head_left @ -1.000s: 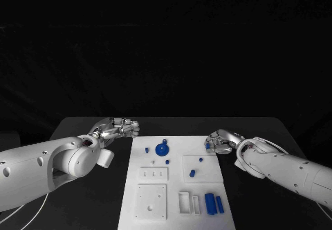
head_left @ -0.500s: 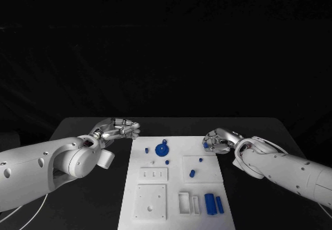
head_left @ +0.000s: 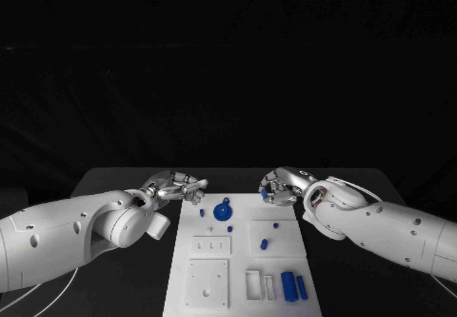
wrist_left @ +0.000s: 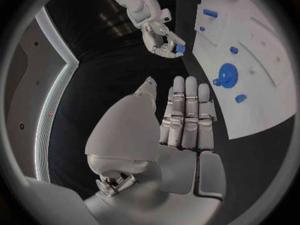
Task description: Assemble the parts on the task board
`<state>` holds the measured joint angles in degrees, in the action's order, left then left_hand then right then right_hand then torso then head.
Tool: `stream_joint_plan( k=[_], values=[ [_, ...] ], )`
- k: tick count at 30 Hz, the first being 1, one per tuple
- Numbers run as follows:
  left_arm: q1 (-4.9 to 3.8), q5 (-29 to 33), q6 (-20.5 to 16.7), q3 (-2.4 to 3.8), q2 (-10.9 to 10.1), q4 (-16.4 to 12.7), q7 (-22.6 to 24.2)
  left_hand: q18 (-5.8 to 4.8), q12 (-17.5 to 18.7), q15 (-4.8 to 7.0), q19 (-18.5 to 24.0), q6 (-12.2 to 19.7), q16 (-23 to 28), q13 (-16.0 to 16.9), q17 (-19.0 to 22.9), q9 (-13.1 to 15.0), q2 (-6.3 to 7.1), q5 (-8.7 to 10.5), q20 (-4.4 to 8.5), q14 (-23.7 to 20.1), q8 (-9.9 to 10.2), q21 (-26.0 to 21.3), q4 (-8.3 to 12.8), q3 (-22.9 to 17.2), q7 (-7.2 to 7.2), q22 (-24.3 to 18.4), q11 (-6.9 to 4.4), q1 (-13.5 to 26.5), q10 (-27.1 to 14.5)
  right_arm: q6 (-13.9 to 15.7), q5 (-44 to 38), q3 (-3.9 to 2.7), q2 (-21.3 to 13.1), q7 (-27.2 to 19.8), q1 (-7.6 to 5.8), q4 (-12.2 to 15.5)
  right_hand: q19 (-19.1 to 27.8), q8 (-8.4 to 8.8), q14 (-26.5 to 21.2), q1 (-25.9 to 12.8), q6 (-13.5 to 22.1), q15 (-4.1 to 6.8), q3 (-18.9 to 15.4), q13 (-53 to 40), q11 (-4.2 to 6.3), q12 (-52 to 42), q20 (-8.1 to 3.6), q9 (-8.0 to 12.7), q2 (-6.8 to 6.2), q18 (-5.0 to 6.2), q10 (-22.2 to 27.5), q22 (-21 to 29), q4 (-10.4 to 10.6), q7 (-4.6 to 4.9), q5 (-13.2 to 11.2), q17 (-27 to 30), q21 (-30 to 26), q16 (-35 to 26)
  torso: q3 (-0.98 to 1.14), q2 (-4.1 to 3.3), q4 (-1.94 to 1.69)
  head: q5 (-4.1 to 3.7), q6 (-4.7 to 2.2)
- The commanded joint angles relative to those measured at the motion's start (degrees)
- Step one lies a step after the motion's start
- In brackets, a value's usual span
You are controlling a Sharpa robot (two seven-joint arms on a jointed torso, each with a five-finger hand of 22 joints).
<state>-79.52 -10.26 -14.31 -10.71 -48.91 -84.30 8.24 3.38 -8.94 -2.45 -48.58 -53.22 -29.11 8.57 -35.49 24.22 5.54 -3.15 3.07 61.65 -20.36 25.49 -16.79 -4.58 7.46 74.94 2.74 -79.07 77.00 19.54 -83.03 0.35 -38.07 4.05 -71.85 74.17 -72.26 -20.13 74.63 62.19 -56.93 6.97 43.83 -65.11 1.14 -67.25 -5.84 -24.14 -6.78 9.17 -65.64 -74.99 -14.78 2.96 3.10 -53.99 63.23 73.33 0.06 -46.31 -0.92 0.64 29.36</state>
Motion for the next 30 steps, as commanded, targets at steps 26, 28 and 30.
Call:
stream_joint_plan(
  k=[26, 28, 30],
  values=[
    [-0.04, -3.27, 0.68, -0.08, 4.41, -1.32, -10.39, -0.28, -0.08, -0.29, 2.05, 0.68, -1.30, 2.28, -1.56, -1.15, -0.74, -0.43, -0.05, -2.23, 2.15, 1.81, 0.04, -3.45, 0.69, 1.05, 0.52, 8.86, -1.59, -2.33, -10.03, 0.47, 8.30, 12.15, -0.75, 6.24, -0.47, -0.59, 0.07, -0.09, -2.78, 0.57, 1.80, 0.30, 0.26, 0.06, -0.04, -0.70, -0.90, 5.83, -0.18, -0.57, 0.28, 2.03, -0.14, 0.00, 0.22, -0.57, -0.30, 2.10, -0.02, 2.23, 0.05],
    [-0.04, -3.24, 0.44, -0.08, 4.45, -1.30, -10.45, -0.28, -0.08, -0.29, 2.06, 0.66, -1.30, 2.30, -1.55, -1.16, -0.72, -0.43, -0.05, -2.23, 2.15, 1.82, 0.04, -3.45, 0.68, 1.06, 0.52, 8.89, -1.60, -2.36, -10.03, 0.49, 8.47, 12.14, -0.72, 6.42, -0.47, -0.59, 0.07, -0.09, -2.78, 0.57, 1.82, 0.32, 0.26, 0.08, -0.04, -0.70, -0.90, 5.83, -0.15, -0.57, 0.29, 2.03, -0.14, 0.01, 0.22, -0.58, -0.32, 2.10, -0.06, 2.18, 0.09],
    [-0.04, -3.19, 0.12, -0.08, 4.53, -1.22, -10.56, -0.26, -0.07, -0.29, 2.09, 0.65, -1.29, 2.32, -1.55, -1.17, -0.63, -0.42, -0.04, -2.25, 2.16, 1.84, 0.08, -3.45, 0.67, 1.07, 0.52, 8.87, -1.62, -2.33, -10.03, 0.52, 8.55, 12.21, -0.70, 6.74, -0.48, -0.59, 0.08, -0.10, -2.79, 0.57, 1.84, 0.32, 0.26, 0.08, -0.03, -0.70, -0.90, 5.83, -0.16, -0.56, 0.29, 2.03, -0.14, 0.01, 0.22, -0.58, -0.30, 2.08, -0.07, 2.18, 0.12]
  ],
)
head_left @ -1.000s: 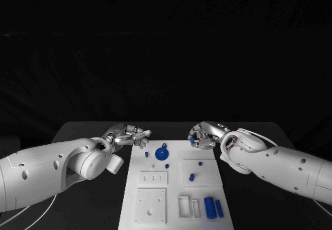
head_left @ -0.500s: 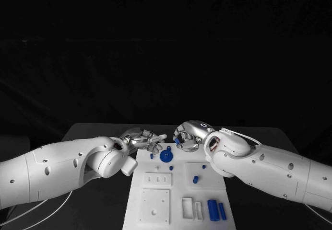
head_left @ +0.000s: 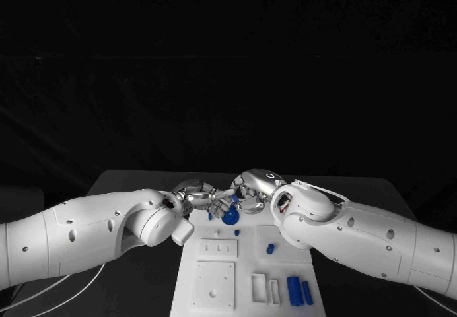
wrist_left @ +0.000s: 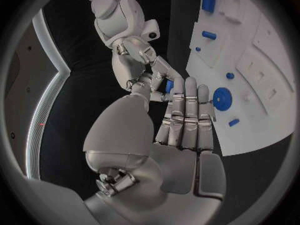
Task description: Assemble the parts on the task board
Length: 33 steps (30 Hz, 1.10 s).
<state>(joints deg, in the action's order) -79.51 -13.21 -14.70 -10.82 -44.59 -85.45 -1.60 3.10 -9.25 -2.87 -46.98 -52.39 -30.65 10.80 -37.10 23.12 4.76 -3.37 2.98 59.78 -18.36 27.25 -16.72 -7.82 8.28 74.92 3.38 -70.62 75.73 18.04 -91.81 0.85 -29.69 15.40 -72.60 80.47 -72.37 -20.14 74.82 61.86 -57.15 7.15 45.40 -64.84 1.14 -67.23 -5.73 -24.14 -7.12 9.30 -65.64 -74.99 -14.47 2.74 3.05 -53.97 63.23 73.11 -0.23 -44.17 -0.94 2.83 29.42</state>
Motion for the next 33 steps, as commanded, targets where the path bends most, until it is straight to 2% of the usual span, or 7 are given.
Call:
stream_joint_plan(
  k=[1, 22, 33],
  values=[
    [-0.05, -0.21, 0.49, 0.03, 0.24, -0.04, -0.80, 0.02, 0.25, 0.14, 0.51, -0.16, 0.26, 0.10, 0.06, -0.09, 0.19, -0.18, 0.06, -0.39, 0.18, 0.09, 0.04, -0.23, -0.16, 1.09, -0.12, 0.38, -0.37, -0.82, -1.25, 0.01, 0.18, 0.86, 0.07, 0.54, -0.37, -0.58, -0.11, 0.23, -2.57, 0.39, 0.27, 0.03, 0.26, 0.04, -0.14, -0.71, -0.56, 5.70, -0.17, -0.56, -0.02, 2.26, -0.09, -0.01, 0.22, -0.36, 0.00, -0.05, -0.05, -0.02, 0.07],
    [-0.04, -0.70, 0.36, -0.01, 0.36, 0.25, -3.10, 0.14, 0.03, 0.25, 0.51, -0.69, 0.03, 0.54, -0.02, -0.16, 0.36, -0.01, 0.12, -0.13, 0.10, 0.49, 0.10, -0.57, -0.34, 1.15, -0.26, -0.45, -0.17, -1.01, -1.59, 0.04, 0.73, 1.40, 0.21, 1.67, -0.41, -0.56, -0.09, 0.21, -2.58, 0.40, 0.49, 0.06, 0.27, 0.08, -0.09, -0.69, -0.64, 5.70, -0.15, -0.53, -0.03, 2.25, -0.06, 0.01, 0.19, -0.42, -0.04, -0.04, 0.00, -0.02, 0.27],
    [-0.04, -0.72, 0.47, -0.01, 0.43, 0.27, -3.29, 0.17, -0.04, 0.31, 0.55, -0.84, -0.06, 0.78, -0.05, -0.23, -0.01, -0.04, 0.17, -0.07, 0.13, 0.70, 0.23, -0.70, -0.40, 1.14, -0.31, -1.40, -0.16, -1.25, -1.62, 0.34, 1.06, 1.75, 0.30, 2.05, -0.43, -0.55, -0.08, 0.20, -2.59, 0.40, 0.55, 0.09, 0.27, 0.12, -0.07, -0.68, -0.68, 5.70, -0.12, -0.52, -0.03, 2.25, -0.07, 0.01, 0.19, -0.44, -0.07, -0.03, -0.02, -0.04, 0.40]
  ],
)
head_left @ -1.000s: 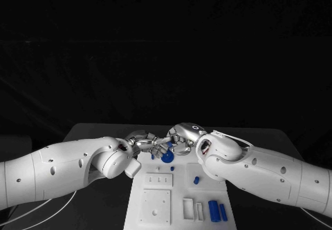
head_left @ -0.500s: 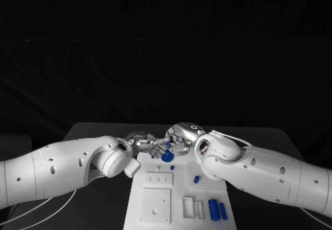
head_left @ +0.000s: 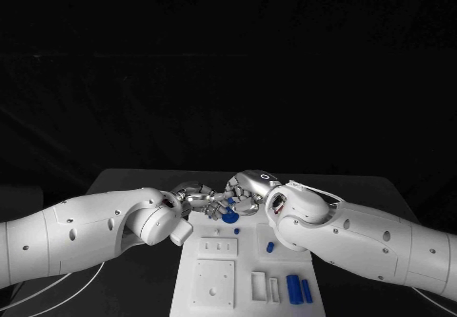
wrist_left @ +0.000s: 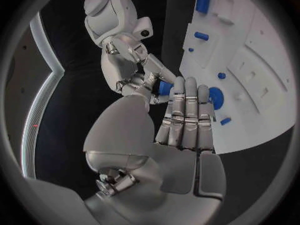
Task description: Assemble the parts on the task board
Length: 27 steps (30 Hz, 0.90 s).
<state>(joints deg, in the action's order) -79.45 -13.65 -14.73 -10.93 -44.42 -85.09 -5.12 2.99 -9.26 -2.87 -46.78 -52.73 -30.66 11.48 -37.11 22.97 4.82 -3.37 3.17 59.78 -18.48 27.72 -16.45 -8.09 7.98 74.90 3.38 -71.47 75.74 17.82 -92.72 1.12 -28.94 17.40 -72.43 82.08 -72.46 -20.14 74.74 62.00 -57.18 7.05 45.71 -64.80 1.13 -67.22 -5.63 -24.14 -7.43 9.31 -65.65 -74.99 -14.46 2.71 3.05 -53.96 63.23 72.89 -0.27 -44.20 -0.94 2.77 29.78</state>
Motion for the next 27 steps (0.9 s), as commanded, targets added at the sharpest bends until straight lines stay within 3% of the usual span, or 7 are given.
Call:
stream_joint_plan(
  k=[1, 12, 23, 27],
  values=[
    [-0.09, -0.28, 0.47, 0.11, 0.30, -0.08, 0.14, 0.29, -0.07, 0.32, 0.36, -0.59, -0.09, 0.16, -0.07, -0.08, -0.22, -0.01, -0.01, -0.05, 0.22, 0.27, 0.05, -0.48, -0.14, 1.16, -0.33, -0.97, -0.14, -1.04, -0.70, 0.08, 0.34, -0.25, 0.12, 0.47, -0.34, -0.54, 0.00, 0.05, -2.57, 0.50, 0.24, 0.04, 0.28, 0.11, -0.17, -0.68, -0.37, 5.69, -0.12, -0.52, -0.03, 2.28, -0.07, 0.00, 0.19, -0.23, -0.02, -0.03, 0.00, 0.04, 0.08],
    [-0.09, -0.29, 0.46, 0.11, 0.62, 0.21, -0.18, 0.19, -0.27, 0.38, 0.54, -1.09, -0.32, 0.82, -0.14, -0.21, -1.12, -0.05, 0.03, 0.05, 0.18, 0.71, 0.05, 0.03, -0.31, 1.07, -0.46, -4.23, -0.02, -1.38, -0.72, 0.30, 0.72, -0.20, 0.17, 0.47, -0.36, -0.54, 0.01, 0.03, -2.58, 0.50, 0.31, 0.02, 0.28, 0.10, -0.15, -0.68, -0.40, 5.69, -0.14, -0.51, -0.03, 2.28, -0.06, 0.01, 0.18, -0.25, 0.02, -0.02, 0.02, 0.10, 0.22],
    [-0.09, -0.29, 0.41, 0.11, 0.79, 0.35, -0.69, 0.13, -0.44, 0.43, 0.50, -1.54, -0.47, 1.07, -0.19, -0.16, -0.87, 0.07, 0.05, 0.24, 0.00, 0.85, -0.11, 0.51, -0.45, 1.03, -0.57, -4.25, 0.24, -1.63, -0.87, 0.53, 0.90, 0.10, 0.23, 0.50, -0.38, -0.53, 0.02, 0.03, -2.58, 0.50, 0.36, 0.05, 0.28, 0.12, -0.14, -0.67, -0.44, 5.69, -0.12, -0.51, -0.05, 2.28, -0.05, 0.01, 0.17, -0.26, 0.01, 0.00, -0.01, 0.21, 0.26],
    [-0.09, -0.29, 0.40, 0.11, 0.66, 0.25, -0.66, 0.08, -0.65, 0.58, 0.57, -2.10, -0.69, 1.43, -0.26, -0.14, -1.75, -0.17, 0.19, 0.45, -0.18, 0.94, 0.05, 0.37, -0.72, 0.95, -0.80, -5.75, 0.59, -1.88, -0.88, 0.58, 0.83, 0.27, 0.23, 0.26, -0.38, -0.53, 0.03, 0.03, -2.59, 0.50, 0.40, 0.03, 0.28, 0.11, -0.13, -0.67, -0.45, 5.69, -0.13, -0.50, -0.07, 2.27, -0.05, 0.02, 0.17, -0.27, 0.02, 0.01, 0.02, 0.18, 0.29]
  ],
)
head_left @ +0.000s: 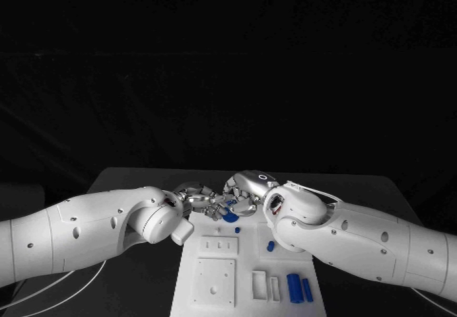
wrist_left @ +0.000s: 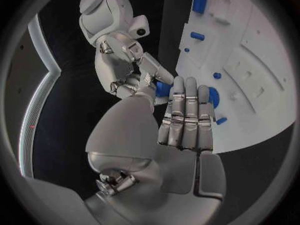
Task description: Assemble the parts on the task board
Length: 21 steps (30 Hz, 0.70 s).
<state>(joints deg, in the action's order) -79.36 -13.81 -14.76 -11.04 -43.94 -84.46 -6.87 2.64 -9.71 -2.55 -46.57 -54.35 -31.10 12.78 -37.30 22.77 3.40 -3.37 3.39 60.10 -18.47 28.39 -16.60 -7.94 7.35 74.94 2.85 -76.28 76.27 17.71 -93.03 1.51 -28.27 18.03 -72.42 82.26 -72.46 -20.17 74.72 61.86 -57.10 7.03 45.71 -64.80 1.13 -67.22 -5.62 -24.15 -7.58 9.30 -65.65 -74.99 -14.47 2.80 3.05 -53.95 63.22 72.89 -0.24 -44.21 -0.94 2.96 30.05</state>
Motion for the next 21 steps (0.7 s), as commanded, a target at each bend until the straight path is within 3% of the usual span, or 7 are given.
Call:
stream_joint_plan(
  k=[1, 5, 7, 13, 21],
  values=[
    [-0.19, -0.13, 0.40, 0.22, 0.15, -0.39, 1.07, 0.38, -0.20, 0.28, 0.41, -0.53, -0.28, 0.22, -0.07, 0.04, -0.64, -0.36, -0.01, 0.14, -0.18, 0.29, 0.25, 0.19, -0.11, 0.90, -0.28, -1.56, 0.07, -1.79, -0.58, 0.19, 0.15, -0.33, 0.22, 0.00, -0.39, -0.50, 0.05, 0.18, -2.67, 0.53, 0.41, -0.01, 0.28, 0.07, -0.13, -0.66, -0.30, 5.70, -0.18, -0.50, -0.06, 2.19, -0.05, 0.01, 0.17, -0.28, -0.01, 0.03, 0.05, -0.01, 0.02],
    [-0.19, -0.13, 0.39, 0.22, 0.07, -0.44, 1.04, 0.17, -0.30, 0.26, 0.75, -1.04, -0.43, 0.74, -0.12, 0.01, -2.41, -1.44, 0.01, 0.03, -0.24, 0.34, 0.76, 0.46, -0.31, 0.80, -0.44, -5.43, 0.33, -1.84, -0.61, 0.22, 0.10, -0.24, 0.22, -0.15, -0.39, -0.49, 0.06, 0.17, -2.67, 0.53, 0.44, 0.01, 0.28, 0.09, -0.12, -0.65, -0.31, 5.70, -0.16, -0.50, -0.06, 2.19, -0.05, 0.02, 0.17, -0.29, 0.00, 0.02, 0.06, -0.05, 0.08],
    [-0.19, -0.13, 0.41, 0.22, 0.02, -0.44, 1.05, 0.11, -0.31, 0.25, 0.77, -1.30, -0.47, 0.97, -0.10, -0.04, -2.85, -0.78, 0.02, 0.01, -0.23, 0.30, 0.84, -0.90, -0.40, 0.67, -0.54, -7.77, 0.50, -1.87, -0.61, 0.23, 0.02, -0.24, 0.22, -0.12, -0.40, -0.49, 0.06, 0.16, -2.67, 0.53, 0.45, 0.04, 0.28, 0.12, -0.12, -0.65, -0.31, 5.70, -0.13, -0.49, -0.06, 2.19, -0.05, 0.02, 0.17, -0.29, -0.01, 0.00, 0.04, -0.08, 0.06],
    [-0.19, -0.13, 0.36, 0.22, -0.07, -0.27, 1.03, -0.07, -0.33, 0.28, 0.93, -2.01, -0.60, 1.42, -0.11, -0.02, -2.85, -0.75, -0.02, 0.05, -0.34, 0.23, 1.06, -4.46, -0.71, 0.54, -0.77, -10.72, 1.04, -1.94, -0.61, 0.29, 0.07, -0.29, 0.22, -0.22, -0.41, -0.48, 0.07, 0.14, -2.68, 0.53, 0.48, 0.05, 0.28, 0.13, -0.10, -0.65, -0.33, 5.70, -0.12, -0.49, -0.06, 2.19, -0.05, 0.02, 0.16, -0.31, -0.03, 0.00, -0.01, -0.08, 0.09],
    [-0.19, -0.13, 0.57, 0.22, -0.01, -0.10, 0.94, -0.19, -0.45, 0.31, 1.02, -2.46, -0.74, 1.59, -0.17, 0.09, -2.85, -0.98, -0.02, 0.18, -0.55, 0.22, 1.04, -5.24, -0.89, 0.54, -0.93, -10.83, 1.41, -2.03, -0.60, 0.41, 0.15, -0.30, 0.31, -0.40, -0.42, -0.47, 0.07, 0.12, -2.68, 0.52, 0.53, 0.03, 0.28, 0.12, -0.08, -0.64, -0.34, 5.70, -0.14, -0.48, -0.07, 2.19, -0.06, 0.03, 0.15, -0.33, -0.02, -0.02, 0.00, 0.00, 0.10]
  ],
)
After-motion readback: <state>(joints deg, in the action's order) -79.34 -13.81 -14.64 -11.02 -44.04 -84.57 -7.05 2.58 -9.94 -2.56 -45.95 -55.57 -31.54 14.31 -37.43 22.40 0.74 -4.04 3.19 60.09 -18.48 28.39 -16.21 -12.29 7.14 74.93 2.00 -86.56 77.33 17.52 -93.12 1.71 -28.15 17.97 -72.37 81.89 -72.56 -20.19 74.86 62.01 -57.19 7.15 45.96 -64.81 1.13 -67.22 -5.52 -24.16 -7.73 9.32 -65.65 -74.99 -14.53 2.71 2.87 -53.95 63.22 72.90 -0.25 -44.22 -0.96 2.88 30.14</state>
